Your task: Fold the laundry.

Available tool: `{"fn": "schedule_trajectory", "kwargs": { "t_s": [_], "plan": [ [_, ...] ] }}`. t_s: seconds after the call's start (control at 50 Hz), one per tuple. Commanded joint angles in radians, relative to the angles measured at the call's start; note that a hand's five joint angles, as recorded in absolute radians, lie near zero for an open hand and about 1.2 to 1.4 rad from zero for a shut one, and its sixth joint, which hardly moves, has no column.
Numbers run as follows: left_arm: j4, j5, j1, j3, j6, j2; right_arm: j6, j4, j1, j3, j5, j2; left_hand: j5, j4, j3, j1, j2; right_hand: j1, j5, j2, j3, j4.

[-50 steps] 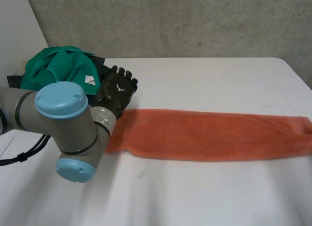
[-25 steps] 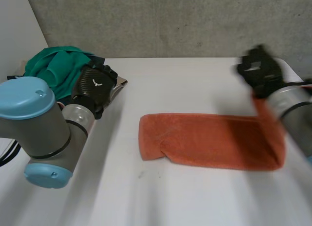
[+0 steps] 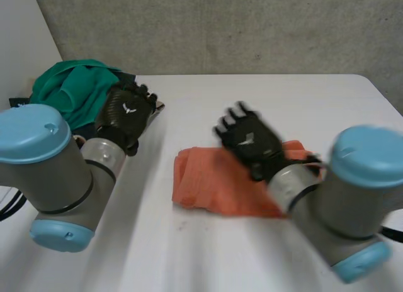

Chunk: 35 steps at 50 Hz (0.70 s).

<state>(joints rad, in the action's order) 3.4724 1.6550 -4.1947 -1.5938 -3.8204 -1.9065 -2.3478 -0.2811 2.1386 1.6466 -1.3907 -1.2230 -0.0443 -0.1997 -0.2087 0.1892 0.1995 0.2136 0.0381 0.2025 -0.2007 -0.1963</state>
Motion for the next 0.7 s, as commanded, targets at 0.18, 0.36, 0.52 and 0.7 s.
{"fn": "schedule_trajectory", "kwargs": {
  "t_s": [0.18, 0.36, 0.52, 0.7],
  "plan": [
    [0.011, 0.002, 0.096, 0.074, -0.001, -0.046, 0.01, 0.166, -0.442, 0.26, 0.073, -0.018, 0.044, 0.025, 0.034, -0.015, -0.025, 0.608, 0.609, 0.619, -0.621, -0.625],
    [0.007, 0.006, 0.093, 0.054, -0.001, -0.039, 0.036, 0.086, -0.413, 0.165, -0.066, -0.018, 0.044, 0.025, 0.034, -0.015, -0.025, 1.183, 1.184, 1.194, -1.196, -1.2],
    [0.007, 0.012, 0.07, 0.02, -0.001, 0.007, 0.036, 0.04, -0.093, 0.001, -0.07, -0.07, 0.044, 0.025, 0.034, -0.015, -0.025, 1.183, 1.184, 1.194, -1.196, -1.2],
    [0.013, 0.012, 0.03, -0.038, 0.016, 0.04, 0.185, -0.085, 0.227, -0.037, 0.117, 0.161, 0.044, 0.025, 0.034, -0.015, -0.025, 1.041, 1.042, 1.052, -1.054, -1.059]
  ]
}}
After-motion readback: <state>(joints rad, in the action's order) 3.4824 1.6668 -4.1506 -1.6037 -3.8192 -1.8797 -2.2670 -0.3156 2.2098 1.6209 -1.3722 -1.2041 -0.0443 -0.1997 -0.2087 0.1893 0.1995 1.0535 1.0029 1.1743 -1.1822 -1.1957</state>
